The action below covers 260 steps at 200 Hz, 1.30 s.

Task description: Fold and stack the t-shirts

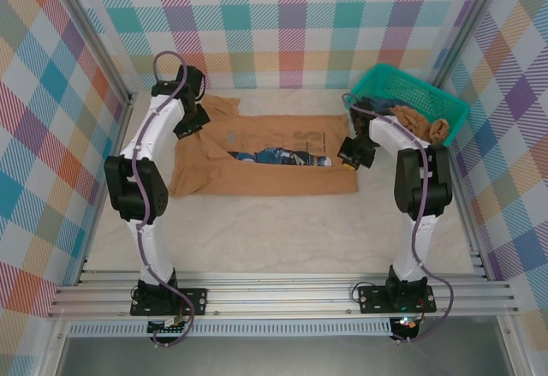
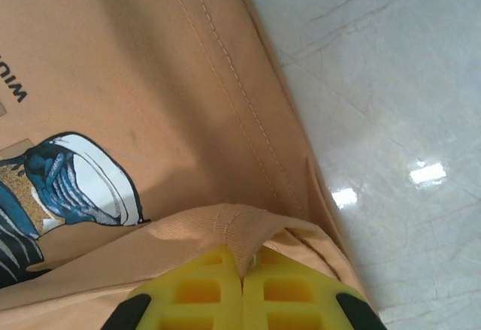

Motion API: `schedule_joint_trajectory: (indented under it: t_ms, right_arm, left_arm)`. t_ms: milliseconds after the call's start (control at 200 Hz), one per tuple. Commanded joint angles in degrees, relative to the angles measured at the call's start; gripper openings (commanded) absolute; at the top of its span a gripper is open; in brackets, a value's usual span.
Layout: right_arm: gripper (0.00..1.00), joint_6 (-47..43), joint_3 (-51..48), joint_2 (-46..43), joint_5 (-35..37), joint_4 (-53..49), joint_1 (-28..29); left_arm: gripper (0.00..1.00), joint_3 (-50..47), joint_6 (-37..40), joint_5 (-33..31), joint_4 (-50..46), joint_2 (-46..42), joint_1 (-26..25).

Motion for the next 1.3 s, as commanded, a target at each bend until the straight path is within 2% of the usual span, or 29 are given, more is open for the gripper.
schedule_joint_trajectory:
  t_ms: [0,25,70,100,160,195,265,355,450,480,590,775,1295]
  right_arm:
    - [0.17,-2.18,2.0,0.93,-0.9,-0.7,-0.31]
    - [0.25,-2.5,2.04,0.61,-1.13,-0.63,-0.31]
    - [0.37,-3.03,2.01,-0.71,-1.18,-0.55,-0.37]
    - [0.43,-3.28,1.53,-2.28,-1.12,-0.1,-0.31]
    - [0.51,-3.61,-0.68,-6.44,-1.08,1.21,-0.26]
    - [0.54,-3.71,-2.24,-9.03,-1.16,1.82,-0.26]
    - [0.54,-3.28,-5.8,-13.79,-1.94,2.25,-0.31]
    - [0.52,-1.72,-12.66,-18.88,-4.74,4.15,-0.23]
    - [0.49,-0.18,-20.47,-22.48,-8.11,7.36,-0.05]
    - [0.49,0.03,-22.81,-23.19,-9.14,8.41,-0.04]
    - [0.47,-0.03,-27.03,-23.9,-9.81,9.86,0.04]
    - [0.47,-2.45,-28.19,-22.16,-10.42,10.79,0.05]
    - [0.47,-2.27,-25.73,-17.59,-10.94,11.36,-0.13]
  left_arm:
    - [0.0,2.47,1.26,-2.57,-2.01,1.92,1.48]
    - [0.07,2.66,1.04,-3.21,-2.54,2.01,1.69]
    - [0.41,2.4,1.01,-4.18,-3.0,1.67,1.84]
    - [0.55,1.7,1.01,-5.1,-3.22,0.99,1.82]
    - [0.71,-1.41,0.99,-7.9,-2.97,-1.63,1.83]
    - [0.73,-4.27,0.78,-8.43,-1.99,-4.12,2.03]
    - [0.72,-10.89,-0.43,-7.09,-0.24,-9.35,3.07]
    - [0.66,-20.04,-3.73,-2.21,-0.14,-14.38,5.41]
    - [0.44,-29.72,-5.49,5.93,2.67,-17.73,8.43]
    - [0.4,-32.44,-5.71,8.75,3.79,-18.27,9.73]
    - [0.38,-37.64,-6.42,14.49,4.59,-17.22,13.13]
    - [0.32,-40.34,-2.01,14.12,8.27,-16.19,14.58]
    - [0.31,-41.03,1.27,15.67,12.17,-10.41,14.57]
